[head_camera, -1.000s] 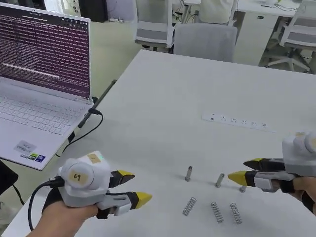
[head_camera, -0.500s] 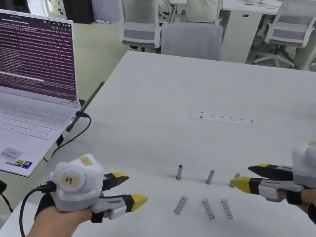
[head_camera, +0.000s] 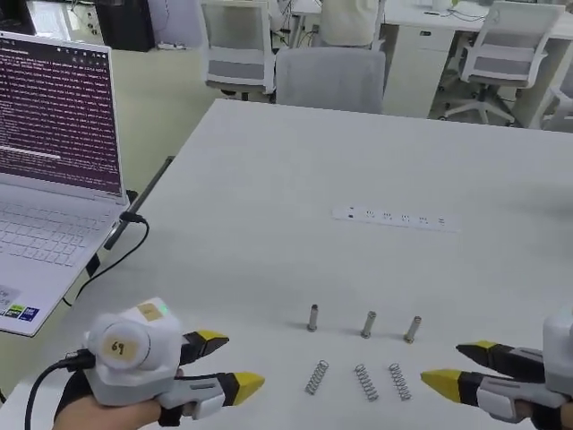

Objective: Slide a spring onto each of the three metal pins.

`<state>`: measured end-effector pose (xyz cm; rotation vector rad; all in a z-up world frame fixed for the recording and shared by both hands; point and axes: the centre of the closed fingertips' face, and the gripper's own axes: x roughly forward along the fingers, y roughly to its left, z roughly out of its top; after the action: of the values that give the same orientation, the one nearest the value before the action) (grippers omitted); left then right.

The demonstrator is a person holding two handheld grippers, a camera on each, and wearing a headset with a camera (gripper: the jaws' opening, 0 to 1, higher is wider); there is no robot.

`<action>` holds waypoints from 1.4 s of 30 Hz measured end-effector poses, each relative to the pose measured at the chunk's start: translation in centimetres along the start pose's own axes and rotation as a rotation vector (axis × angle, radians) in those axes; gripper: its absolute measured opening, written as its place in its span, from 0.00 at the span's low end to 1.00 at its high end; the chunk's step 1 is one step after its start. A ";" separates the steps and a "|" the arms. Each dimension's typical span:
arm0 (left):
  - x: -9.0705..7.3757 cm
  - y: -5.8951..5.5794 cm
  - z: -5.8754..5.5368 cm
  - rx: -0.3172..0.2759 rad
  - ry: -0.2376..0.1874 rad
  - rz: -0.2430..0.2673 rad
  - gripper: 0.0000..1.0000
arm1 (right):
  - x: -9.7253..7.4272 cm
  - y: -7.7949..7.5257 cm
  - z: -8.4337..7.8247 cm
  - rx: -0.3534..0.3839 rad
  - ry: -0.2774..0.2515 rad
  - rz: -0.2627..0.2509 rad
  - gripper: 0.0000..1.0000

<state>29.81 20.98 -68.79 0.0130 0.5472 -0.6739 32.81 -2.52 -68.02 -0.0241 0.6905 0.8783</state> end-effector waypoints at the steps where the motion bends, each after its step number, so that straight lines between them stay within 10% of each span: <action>1: 0.0 -0.1 0.0 0.000 0.000 -0.001 0.41 | -0.1 0.0 -0.2 0.004 0.001 -0.001 0.51; 23: 1.1 -0.9 -0.1 0.009 0.015 -0.024 0.40 | -1.1 1.5 -2.1 0.031 -0.006 0.008 0.54; 42: 5.3 -1.6 -0.9 0.001 0.061 -0.054 0.38 | -1.2 2.3 -3.1 0.036 0.009 0.028 0.59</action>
<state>31.82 16.79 -71.86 0.0199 0.6080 -0.7285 28.96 -2.74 -69.22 0.0134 0.7157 0.8927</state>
